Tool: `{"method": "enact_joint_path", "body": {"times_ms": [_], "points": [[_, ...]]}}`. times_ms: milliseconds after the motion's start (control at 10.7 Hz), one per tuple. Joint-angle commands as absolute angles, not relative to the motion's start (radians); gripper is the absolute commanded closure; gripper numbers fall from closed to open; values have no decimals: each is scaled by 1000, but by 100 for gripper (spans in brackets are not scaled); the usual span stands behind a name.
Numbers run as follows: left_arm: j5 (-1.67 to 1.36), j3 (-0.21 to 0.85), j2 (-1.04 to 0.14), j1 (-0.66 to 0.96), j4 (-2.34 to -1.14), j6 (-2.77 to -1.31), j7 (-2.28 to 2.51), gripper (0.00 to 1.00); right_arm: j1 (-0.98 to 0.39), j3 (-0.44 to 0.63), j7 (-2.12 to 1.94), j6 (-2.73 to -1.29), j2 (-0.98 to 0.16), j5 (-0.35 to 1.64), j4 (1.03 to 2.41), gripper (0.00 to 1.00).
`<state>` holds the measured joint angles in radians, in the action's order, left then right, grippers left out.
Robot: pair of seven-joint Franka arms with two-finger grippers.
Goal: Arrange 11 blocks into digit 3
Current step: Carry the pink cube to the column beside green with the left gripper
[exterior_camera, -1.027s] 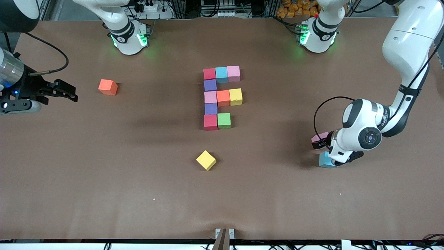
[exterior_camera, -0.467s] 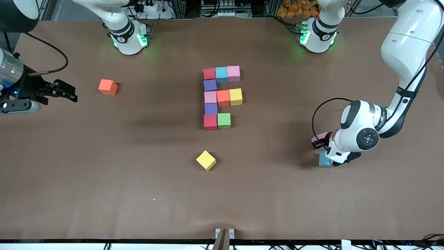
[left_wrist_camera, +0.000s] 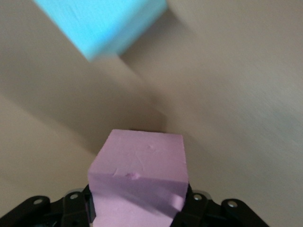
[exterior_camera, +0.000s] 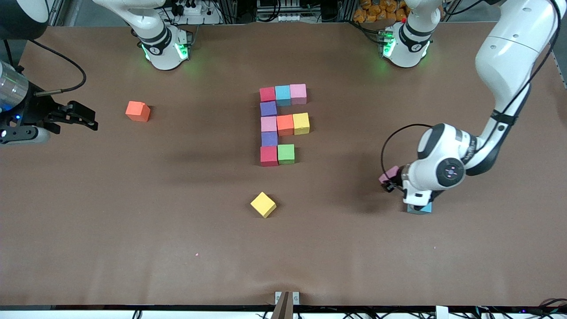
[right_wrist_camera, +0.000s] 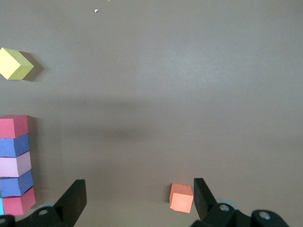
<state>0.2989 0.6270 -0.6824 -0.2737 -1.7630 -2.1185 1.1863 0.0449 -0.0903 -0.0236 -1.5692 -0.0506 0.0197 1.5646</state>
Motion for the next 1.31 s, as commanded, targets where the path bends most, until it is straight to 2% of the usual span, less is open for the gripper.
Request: {"method": "enact_joint_path", "body": {"times_ms": [0,280,840,1214], "points": [[232,626,-672,-171,-1726,-2114,1383,75,70,-97,-14,-1566,-35,14,1568,0],[161,623,-686,-48,-1681,-2128,1669,74,72,-97,-14,-1565,-37,14,1568,0],[172,617,-725,89,-1680,-2281,2119,75,74,-95,-15,-1568,-38,14,1568,0],[189,534,-730,211,-1684,-2321,2337,76,74,-97,-15,-1568,-40,14,1568,0]]}}
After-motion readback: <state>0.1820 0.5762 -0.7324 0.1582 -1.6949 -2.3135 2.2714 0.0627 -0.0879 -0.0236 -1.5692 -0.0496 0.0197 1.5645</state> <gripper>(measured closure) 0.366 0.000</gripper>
